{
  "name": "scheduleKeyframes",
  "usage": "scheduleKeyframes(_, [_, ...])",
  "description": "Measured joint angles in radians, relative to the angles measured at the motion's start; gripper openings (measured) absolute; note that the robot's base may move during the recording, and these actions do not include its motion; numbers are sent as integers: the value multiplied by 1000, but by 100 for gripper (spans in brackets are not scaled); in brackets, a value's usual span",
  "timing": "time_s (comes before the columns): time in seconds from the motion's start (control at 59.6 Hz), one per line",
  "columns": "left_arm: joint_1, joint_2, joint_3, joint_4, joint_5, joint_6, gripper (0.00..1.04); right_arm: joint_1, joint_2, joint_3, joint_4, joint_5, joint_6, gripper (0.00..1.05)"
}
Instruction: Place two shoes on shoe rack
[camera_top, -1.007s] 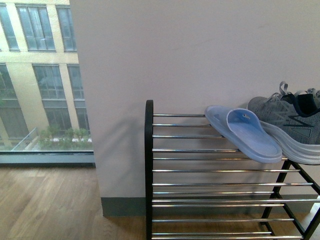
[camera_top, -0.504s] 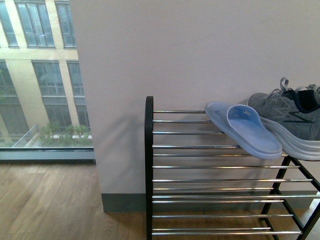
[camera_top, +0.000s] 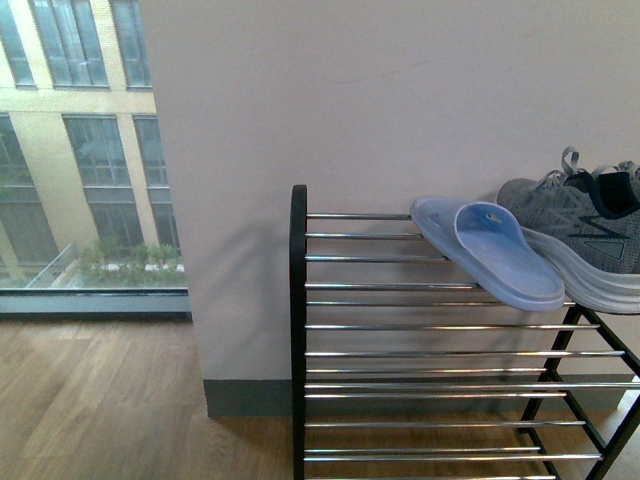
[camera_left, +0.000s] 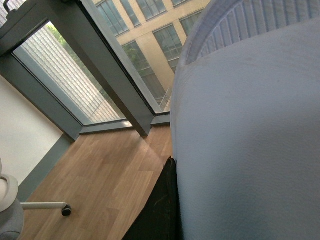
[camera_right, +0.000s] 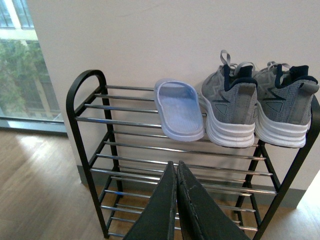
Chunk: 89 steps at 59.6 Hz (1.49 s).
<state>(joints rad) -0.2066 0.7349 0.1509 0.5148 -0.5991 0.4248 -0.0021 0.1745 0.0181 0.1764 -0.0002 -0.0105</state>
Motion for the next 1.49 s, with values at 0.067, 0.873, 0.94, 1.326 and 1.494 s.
scheduleKeyframes(0.067, [0, 0, 0, 0, 0, 0, 2, 0, -77, 0, -107, -1, 0, 2])
scheduleKeyframes(0.873, [-23, 47, 58, -141, -64, -214, 2, 0, -169, 0, -175, 6, 3, 97])
scheduleKeyframes(0.94, [-23, 195, 187, -158, 31, -484, 2, 0, -170, 0, -175, 3, 3, 95])
scheduleKeyframes(1.326, [-118, 1038, 1106, -517, 332, -918, 2, 0, -170, 0, -175, 3, 3, 95])
scheduleKeyframes(1.494, [-222, 1291, 1479, -716, 380, -832, 2, 0, -170, 0, -175, 2, 3, 95])
